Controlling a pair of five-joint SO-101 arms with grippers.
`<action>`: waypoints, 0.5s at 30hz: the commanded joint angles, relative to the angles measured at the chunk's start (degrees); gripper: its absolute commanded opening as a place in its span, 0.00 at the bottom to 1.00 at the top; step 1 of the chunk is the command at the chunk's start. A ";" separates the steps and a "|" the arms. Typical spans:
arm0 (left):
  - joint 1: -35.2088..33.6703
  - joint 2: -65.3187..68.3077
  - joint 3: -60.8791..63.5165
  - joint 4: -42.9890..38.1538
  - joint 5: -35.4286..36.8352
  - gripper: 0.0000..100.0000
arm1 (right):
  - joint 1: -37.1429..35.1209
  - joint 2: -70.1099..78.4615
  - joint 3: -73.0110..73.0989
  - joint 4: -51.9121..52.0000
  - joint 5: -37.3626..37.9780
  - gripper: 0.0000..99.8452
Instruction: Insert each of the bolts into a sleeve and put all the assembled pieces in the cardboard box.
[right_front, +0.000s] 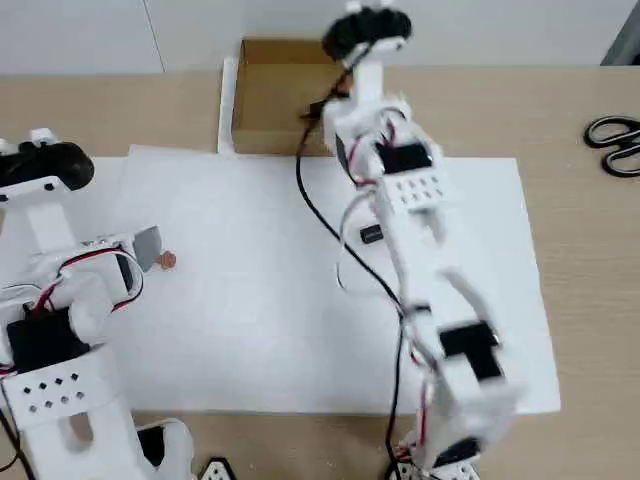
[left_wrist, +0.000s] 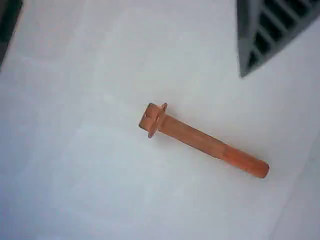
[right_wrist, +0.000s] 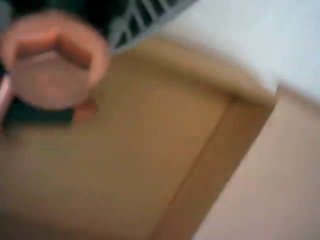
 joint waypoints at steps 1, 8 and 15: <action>-0.44 -0.70 -2.42 0.18 0.00 0.29 | 0.48 10.51 -14.95 -8.13 0.62 0.00; -0.44 -0.70 -0.75 0.18 -0.09 0.29 | 0.13 26.95 -23.47 -25.80 0.18 0.00; -0.44 -0.70 0.04 -0.18 -0.09 0.29 | 0.13 35.47 -23.74 -35.47 0.62 0.00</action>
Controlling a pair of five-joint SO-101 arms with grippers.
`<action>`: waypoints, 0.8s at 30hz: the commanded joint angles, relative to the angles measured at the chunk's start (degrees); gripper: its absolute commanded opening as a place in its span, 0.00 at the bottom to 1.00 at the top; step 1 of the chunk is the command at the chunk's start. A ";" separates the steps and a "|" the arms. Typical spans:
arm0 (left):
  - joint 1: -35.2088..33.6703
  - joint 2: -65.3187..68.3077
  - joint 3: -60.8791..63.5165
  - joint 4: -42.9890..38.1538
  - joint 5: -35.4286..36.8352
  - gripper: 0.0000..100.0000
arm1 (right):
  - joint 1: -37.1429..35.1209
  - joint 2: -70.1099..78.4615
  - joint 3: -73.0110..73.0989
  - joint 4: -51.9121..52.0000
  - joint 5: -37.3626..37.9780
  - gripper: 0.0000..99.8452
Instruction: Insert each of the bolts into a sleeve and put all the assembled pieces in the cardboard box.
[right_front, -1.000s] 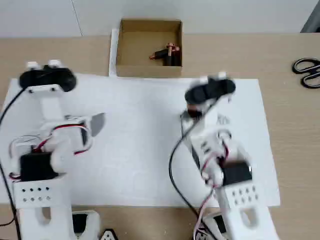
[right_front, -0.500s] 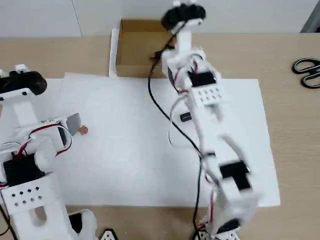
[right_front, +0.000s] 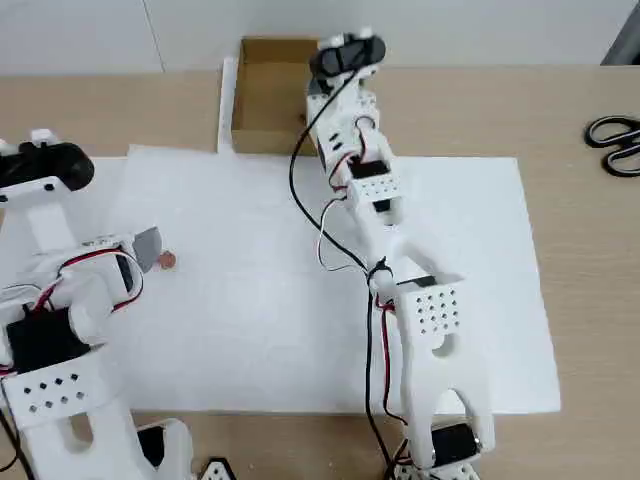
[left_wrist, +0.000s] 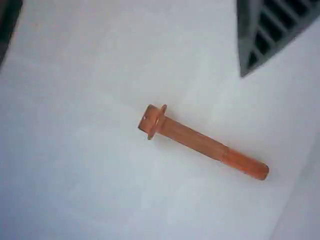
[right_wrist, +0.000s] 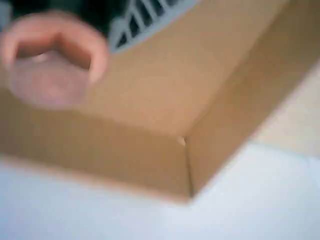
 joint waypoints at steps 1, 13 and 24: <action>-0.44 -0.70 -0.22 -0.18 -0.09 0.29 | 0.13 -0.04 -4.13 -2.95 0.62 0.00; -0.44 -0.70 -0.22 -0.09 -0.09 0.29 | -0.31 4.00 -4.13 0.31 4.84 0.04; -0.44 -0.70 -0.48 0.09 -0.09 0.29 | 0.40 0.92 -4.13 3.65 8.09 0.16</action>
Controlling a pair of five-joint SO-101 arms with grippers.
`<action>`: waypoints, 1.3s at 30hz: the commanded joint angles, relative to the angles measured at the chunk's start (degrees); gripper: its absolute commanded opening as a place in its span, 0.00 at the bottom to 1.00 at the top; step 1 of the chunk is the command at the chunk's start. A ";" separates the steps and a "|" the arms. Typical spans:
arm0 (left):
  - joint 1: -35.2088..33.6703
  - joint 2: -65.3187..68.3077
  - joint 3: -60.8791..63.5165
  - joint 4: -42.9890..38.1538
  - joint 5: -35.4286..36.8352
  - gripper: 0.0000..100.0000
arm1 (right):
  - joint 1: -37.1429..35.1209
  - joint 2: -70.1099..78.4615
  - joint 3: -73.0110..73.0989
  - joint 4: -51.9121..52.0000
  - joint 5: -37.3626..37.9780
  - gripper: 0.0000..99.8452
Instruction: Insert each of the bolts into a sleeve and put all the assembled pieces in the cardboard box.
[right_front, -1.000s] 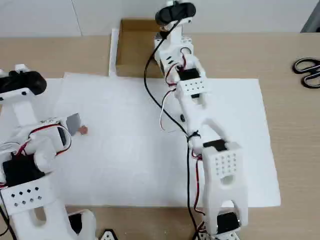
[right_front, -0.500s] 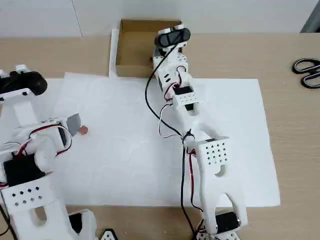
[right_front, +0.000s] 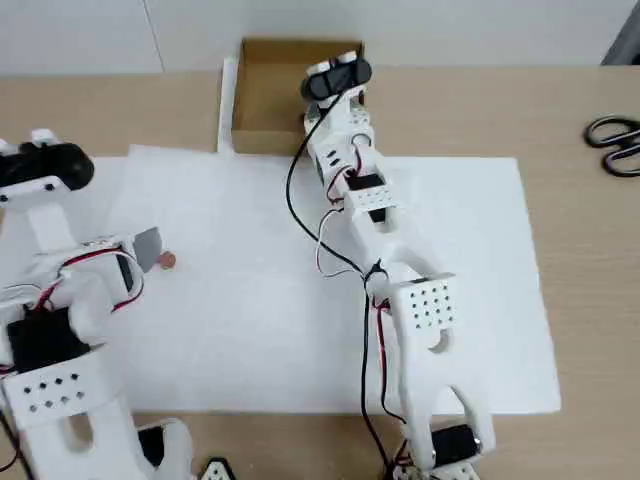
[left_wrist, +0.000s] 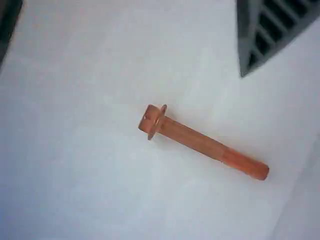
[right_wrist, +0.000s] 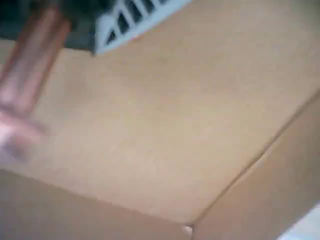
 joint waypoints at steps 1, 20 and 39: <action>-0.44 -0.70 -0.57 0.09 -0.09 0.29 | 0.84 -5.49 -3.25 4.70 2.37 0.16; -0.44 -0.70 -0.22 0.79 -0.09 0.29 | 4.79 -38.37 -3.16 61.23 2.20 0.16; -0.44 -0.70 -0.22 4.31 -0.18 0.29 | 1.01 -43.56 -1.58 93.32 -14.07 0.16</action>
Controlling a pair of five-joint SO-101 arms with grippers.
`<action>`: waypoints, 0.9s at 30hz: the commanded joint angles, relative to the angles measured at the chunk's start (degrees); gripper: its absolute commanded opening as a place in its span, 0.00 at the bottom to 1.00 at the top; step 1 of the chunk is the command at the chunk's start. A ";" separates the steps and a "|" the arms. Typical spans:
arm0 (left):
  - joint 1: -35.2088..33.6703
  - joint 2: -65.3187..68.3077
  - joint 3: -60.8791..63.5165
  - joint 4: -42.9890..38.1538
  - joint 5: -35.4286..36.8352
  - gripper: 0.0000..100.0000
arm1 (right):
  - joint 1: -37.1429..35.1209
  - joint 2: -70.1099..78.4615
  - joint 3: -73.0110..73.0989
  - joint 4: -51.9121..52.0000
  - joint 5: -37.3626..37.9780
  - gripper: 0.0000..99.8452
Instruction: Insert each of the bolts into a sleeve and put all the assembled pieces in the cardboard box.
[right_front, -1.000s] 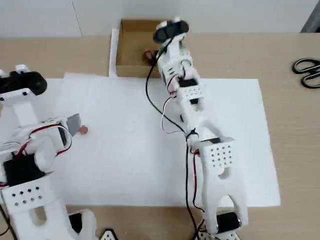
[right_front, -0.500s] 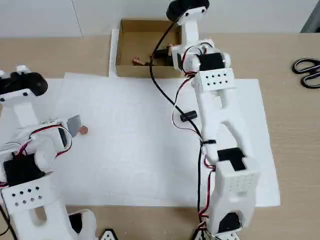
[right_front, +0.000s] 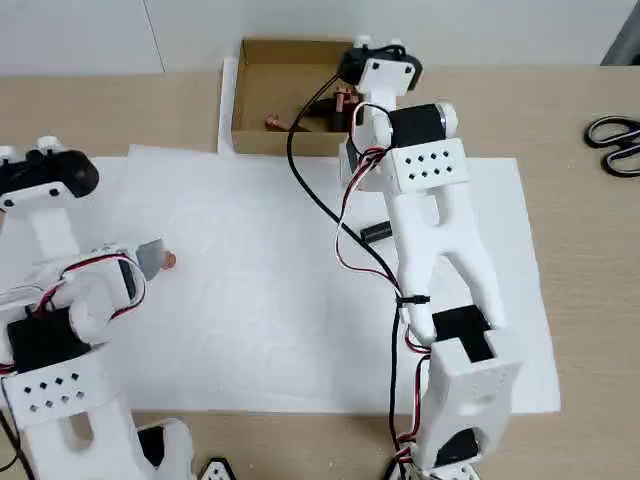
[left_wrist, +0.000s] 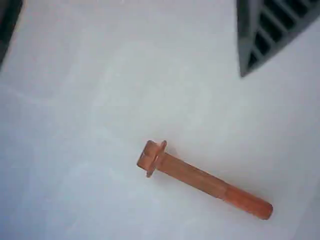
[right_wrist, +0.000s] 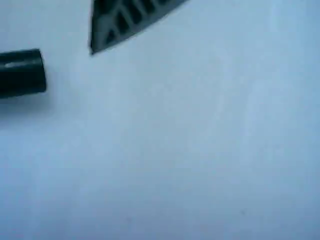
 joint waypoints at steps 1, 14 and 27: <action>-0.44 -0.70 -0.22 0.18 -0.09 0.29 | -0.04 -3.38 -0.70 0.31 -2.81 0.16; -0.44 -0.70 -0.22 0.18 -0.09 0.29 | 0.84 12.00 1.93 -1.10 -33.32 0.16; -0.44 -0.70 2.42 -0.18 -1.85 0.29 | 1.19 17.63 1.93 -5.93 -34.29 0.16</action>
